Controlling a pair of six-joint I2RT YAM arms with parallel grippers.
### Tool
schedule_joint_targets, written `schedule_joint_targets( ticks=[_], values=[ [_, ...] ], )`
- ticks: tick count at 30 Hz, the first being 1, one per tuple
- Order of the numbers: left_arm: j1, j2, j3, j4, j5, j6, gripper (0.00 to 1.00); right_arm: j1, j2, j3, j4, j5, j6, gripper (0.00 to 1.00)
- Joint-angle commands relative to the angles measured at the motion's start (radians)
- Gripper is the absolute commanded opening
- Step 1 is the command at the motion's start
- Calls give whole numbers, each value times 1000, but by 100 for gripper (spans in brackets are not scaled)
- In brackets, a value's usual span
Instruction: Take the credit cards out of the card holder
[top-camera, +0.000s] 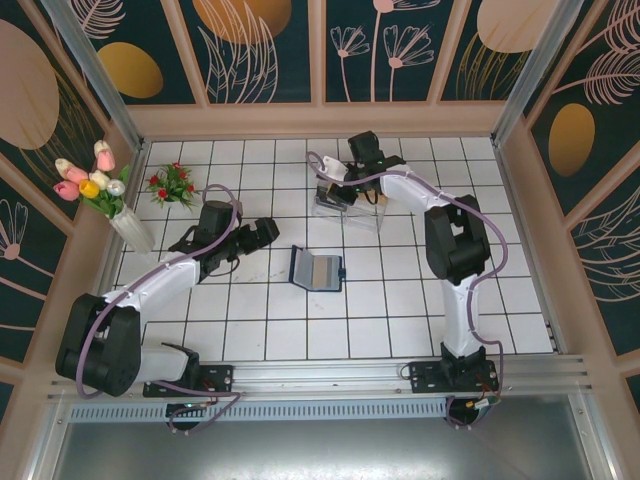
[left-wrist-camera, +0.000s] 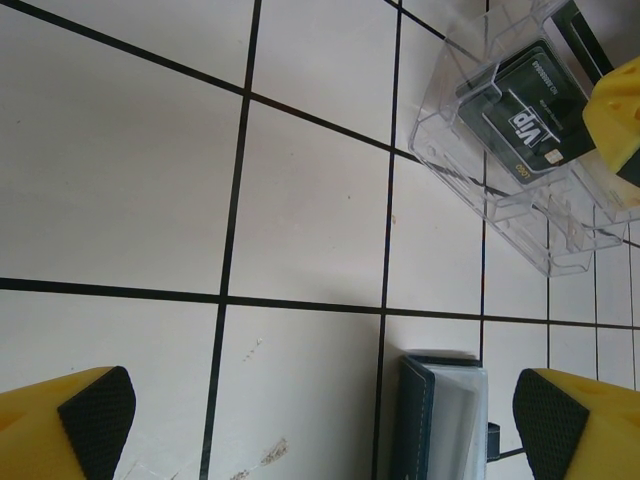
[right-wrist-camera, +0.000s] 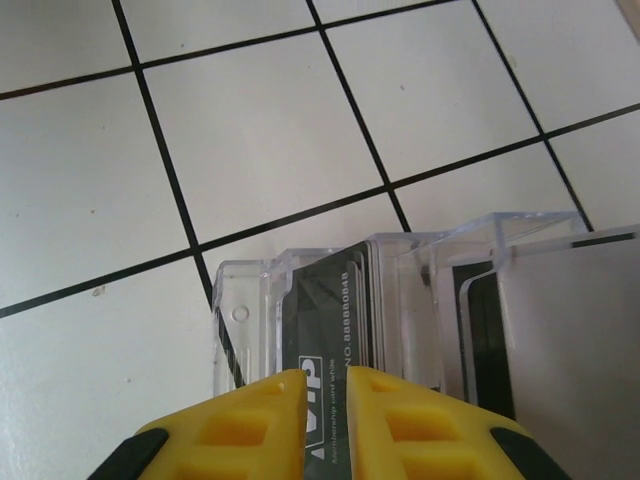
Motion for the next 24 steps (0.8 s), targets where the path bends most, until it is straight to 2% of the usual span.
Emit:
schedule_joint_targets(
  ticks=[1, 5, 8, 11, 14, 17, 19, 21, 24],
  values=[
    [8, -32, -22, 12, 33, 33, 99, 3, -100, -3, 54, -3, 84, 20],
    [7, -65, -39, 37, 63, 53, 99, 0, -159, -15, 78, 43, 300, 21],
    [5, -79, -29, 12, 72, 67, 98, 20, -242, -124, 176, 156, 474, 20],
    [4, -90, -38, -7, 110, 72, 96, 29, -351, -254, 269, 293, 780, 23],
    [0, -101, -73, -5, 162, 79, 95, 31, -470, -389, 286, 330, 1031, 23],
    [-20, -98, -89, -11, 172, 89, 95, 37, -593, -530, 289, 300, 1191, 22],
    [-43, -88, -87, -14, 161, 93, 95, 37, -650, -580, 228, 294, 1278, 23],
    [-77, -70, -75, -23, 146, 106, 95, 44, -698, -622, 168, 361, 1369, 23],
    [-127, -32, -40, -40, 106, 128, 95, 55, -797, -756, 181, 435, 1500, 27]
  ],
)
